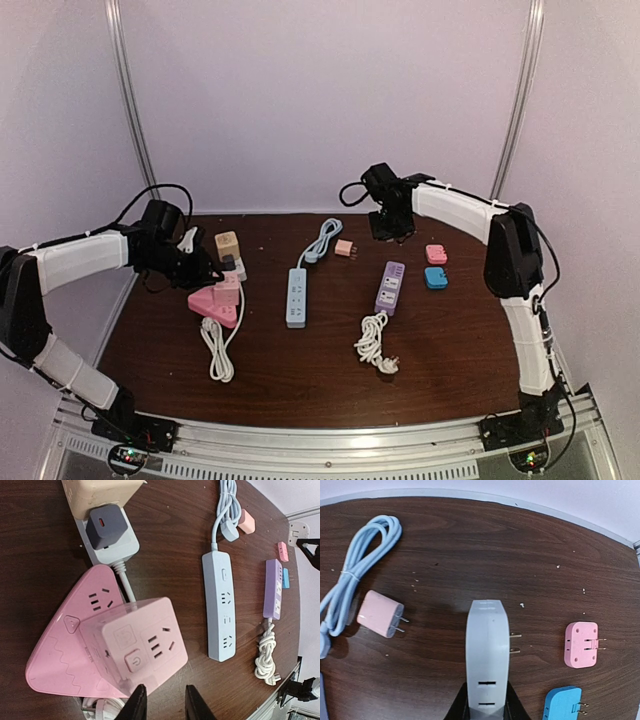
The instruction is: Pull the plug off the socket
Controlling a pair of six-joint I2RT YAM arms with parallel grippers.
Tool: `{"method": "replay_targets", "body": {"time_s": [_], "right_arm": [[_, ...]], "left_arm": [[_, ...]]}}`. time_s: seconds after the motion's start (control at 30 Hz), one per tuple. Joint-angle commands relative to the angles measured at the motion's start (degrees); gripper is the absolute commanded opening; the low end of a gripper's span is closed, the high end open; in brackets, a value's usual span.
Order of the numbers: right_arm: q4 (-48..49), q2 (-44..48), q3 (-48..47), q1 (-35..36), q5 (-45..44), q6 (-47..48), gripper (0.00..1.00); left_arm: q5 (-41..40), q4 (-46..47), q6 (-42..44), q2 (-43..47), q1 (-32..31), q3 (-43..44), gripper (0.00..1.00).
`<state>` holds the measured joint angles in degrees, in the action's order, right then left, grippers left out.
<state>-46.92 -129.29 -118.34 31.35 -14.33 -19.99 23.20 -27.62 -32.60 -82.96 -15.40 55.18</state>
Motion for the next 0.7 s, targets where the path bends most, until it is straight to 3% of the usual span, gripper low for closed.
{"method": "replay_targets", "body": {"time_s": [0.0,0.3,0.67], "right_arm": [[-8.49,-6.01,-6.02,-0.76,-12.84,4.33,0.0],[-9.92,-11.79,-12.07,-2.88,-14.9,7.05,0.0],[-7.86,-15.12,-12.51,-3.58,-14.89,8.53,0.05]], "left_arm": [[0.81,0.44,0.87,-0.54,-0.51,2.17,0.26],[0.76,0.45,0.37,-1.45,-1.24,2.83,0.26],[0.23,0.41,-0.31,-1.94,-2.24,3.72,0.26]]}}
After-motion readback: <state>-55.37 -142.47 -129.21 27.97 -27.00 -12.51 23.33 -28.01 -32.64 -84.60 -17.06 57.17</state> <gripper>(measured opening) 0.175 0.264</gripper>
